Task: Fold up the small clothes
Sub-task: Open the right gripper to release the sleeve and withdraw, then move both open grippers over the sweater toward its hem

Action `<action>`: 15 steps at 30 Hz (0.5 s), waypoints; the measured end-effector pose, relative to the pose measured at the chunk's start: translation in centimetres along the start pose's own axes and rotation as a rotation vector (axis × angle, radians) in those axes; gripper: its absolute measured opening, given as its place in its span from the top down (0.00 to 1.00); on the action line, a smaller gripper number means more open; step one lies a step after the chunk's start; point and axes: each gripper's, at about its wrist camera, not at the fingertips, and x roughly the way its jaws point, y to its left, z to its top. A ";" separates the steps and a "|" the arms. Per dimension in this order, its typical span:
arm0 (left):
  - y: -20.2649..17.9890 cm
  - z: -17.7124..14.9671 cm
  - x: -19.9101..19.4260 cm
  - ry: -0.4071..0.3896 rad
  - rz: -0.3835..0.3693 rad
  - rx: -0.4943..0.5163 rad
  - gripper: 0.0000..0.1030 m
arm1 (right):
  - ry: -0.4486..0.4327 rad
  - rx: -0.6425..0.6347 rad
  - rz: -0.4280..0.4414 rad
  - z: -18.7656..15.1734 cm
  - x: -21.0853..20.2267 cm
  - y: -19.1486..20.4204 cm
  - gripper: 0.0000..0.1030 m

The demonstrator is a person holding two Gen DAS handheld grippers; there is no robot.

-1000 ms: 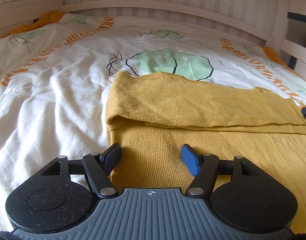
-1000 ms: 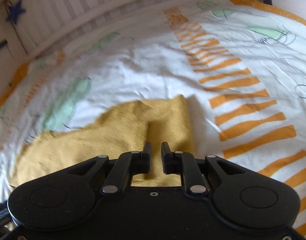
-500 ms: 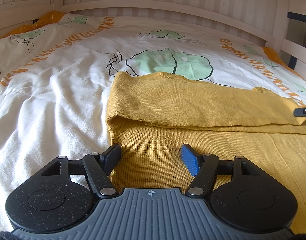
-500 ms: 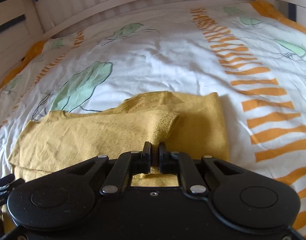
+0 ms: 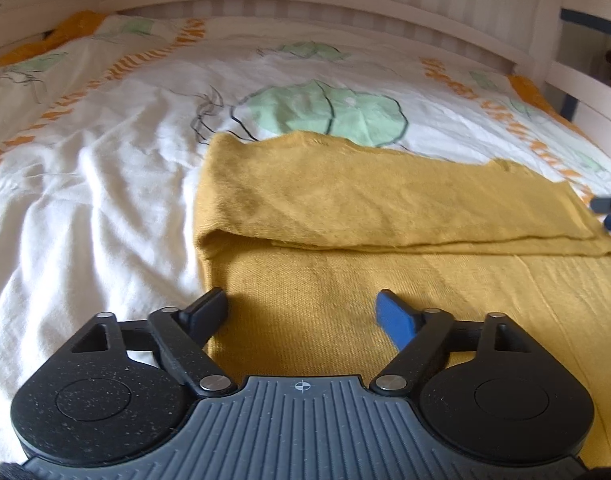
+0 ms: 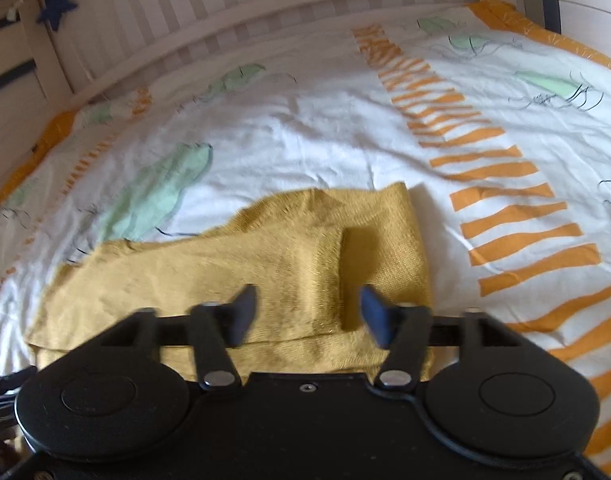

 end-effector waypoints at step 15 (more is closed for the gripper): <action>0.7 -1.8 -7.6 0.115 0.003 -0.054 0.21 | 0.000 0.043 0.104 -5.3 -11.1 -0.8 0.00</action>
